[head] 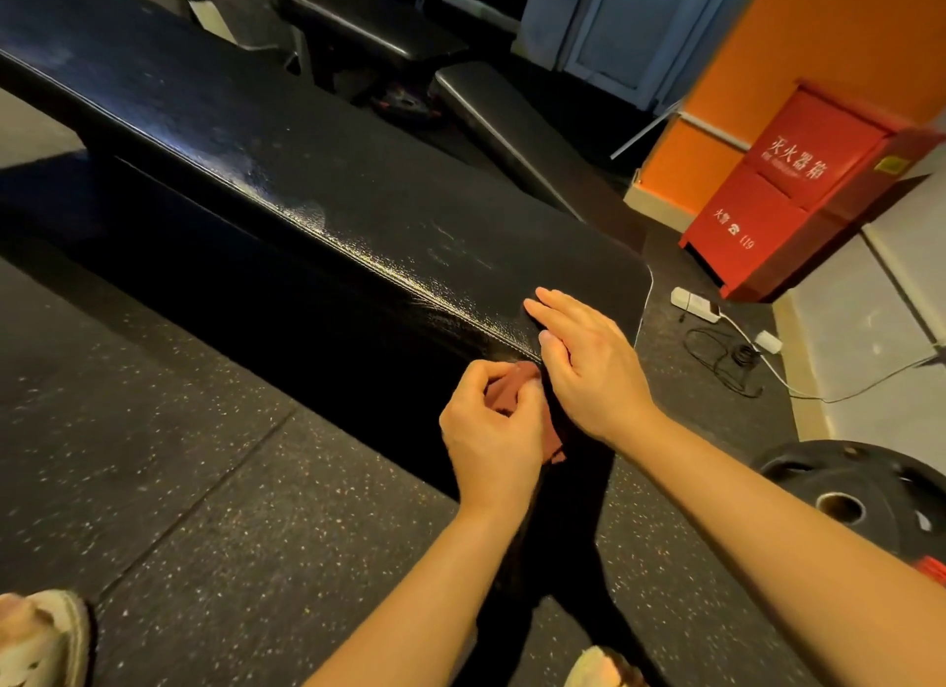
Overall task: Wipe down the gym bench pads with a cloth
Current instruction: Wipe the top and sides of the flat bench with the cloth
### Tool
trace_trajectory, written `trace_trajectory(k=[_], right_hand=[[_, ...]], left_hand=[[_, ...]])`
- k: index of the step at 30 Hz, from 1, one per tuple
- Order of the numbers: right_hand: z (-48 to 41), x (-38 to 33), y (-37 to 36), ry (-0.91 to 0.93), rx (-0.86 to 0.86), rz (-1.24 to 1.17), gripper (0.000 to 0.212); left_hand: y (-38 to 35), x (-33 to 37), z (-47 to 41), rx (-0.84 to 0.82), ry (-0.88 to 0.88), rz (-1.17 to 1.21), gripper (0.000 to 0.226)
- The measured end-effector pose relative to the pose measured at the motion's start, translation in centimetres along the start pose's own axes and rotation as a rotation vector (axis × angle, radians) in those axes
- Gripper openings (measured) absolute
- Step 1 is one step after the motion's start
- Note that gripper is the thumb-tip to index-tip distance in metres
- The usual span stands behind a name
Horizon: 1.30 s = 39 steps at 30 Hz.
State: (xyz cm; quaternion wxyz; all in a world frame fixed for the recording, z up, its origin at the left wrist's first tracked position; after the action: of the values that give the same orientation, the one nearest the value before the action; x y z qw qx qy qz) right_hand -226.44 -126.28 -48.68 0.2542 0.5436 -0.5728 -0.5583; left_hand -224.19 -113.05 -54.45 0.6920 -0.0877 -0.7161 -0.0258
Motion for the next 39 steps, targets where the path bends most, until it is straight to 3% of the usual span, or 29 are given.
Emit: trace_trajectory(k=[3,5,8,9,13,15,18,20,22,24,28,29,32,34,39], right_hand=[[0.0,0.1,0.0,0.000,0.003,-0.016,0.052],[0.0,0.0,-0.1,0.006,0.020,-0.013,0.051],[0.0,0.1,0.0,0.003,0.023,-0.014,0.050],[0.0,0.2,0.0,0.006,0.014,-0.016,0.051],[0.0,0.3,0.0,0.018,0.005,-0.034,0.051],[0.1,0.2,-0.1,0.019,0.021,-0.030,0.050],[0.0,0.2,-0.1,0.029,0.041,-0.012,0.052],[0.0,0.2,-0.1,0.027,0.029,-0.007,0.051],[-0.1,0.2,-0.2,0.023,0.022,-0.015,0.051],[0.0,0.3,-0.2,0.022,0.027,-0.014,0.051],[0.0,0.3,-0.2,0.025,0.048,-0.012,0.052],[0.0,0.4,-0.3,0.023,0.041,-0.014,0.051],[0.0,0.4,-0.3,0.024,0.016,-0.026,0.051],[0.0,0.4,-0.2,0.025,0.017,-0.023,0.052],[-0.1,0.2,-0.2,0.023,0.061,-0.012,0.058]], left_hand=[[2.1,-1.1,-2.7,0.168,0.075,0.014,0.017],[1.9,-0.6,-2.5,0.116,0.014,0.020,0.014],[-0.3,0.9,0.5,-0.102,-0.159,-0.038,0.013],[-0.2,0.4,0.4,-0.092,-0.148,-0.052,0.014],[3.5,-2.9,-4.4,0.220,0.088,-0.038,0.016],[3.2,-2.7,-3.9,0.158,0.073,-0.014,0.012],[0.1,-0.4,0.7,-0.100,-0.091,0.006,0.015],[-0.1,-0.4,1.1,-0.075,-0.108,-0.020,0.018],[1.1,-1.8,-1.5,0.084,-0.019,-0.011,0.017],[2.2,-2.0,-2.8,0.135,0.000,-0.009,0.015],[-0.3,1.3,1.0,-0.146,-0.241,-0.092,0.017],[-0.4,1.3,1.0,-0.146,-0.251,-0.121,0.017],[2.5,-1.0,-3.3,0.112,-0.039,-0.084,0.021],[4.3,-1.6,-5.0,0.172,-0.030,-0.095,0.020],[0.5,1.2,-0.1,-0.174,-0.301,-0.153,0.020]])
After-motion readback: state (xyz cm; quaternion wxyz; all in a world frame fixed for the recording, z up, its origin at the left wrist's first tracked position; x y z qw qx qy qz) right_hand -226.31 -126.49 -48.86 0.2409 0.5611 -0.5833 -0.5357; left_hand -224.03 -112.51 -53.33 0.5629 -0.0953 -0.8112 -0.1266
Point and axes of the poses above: each hand's wrist, its own z-axis away from the middle knuckle, its own y-axis out of the back of the hand, x = y × z, the point moved 5 cm from there along -z, towards the middle knuckle, and after that the axes turned 4 degrees about -z, right-handed, at the moved point
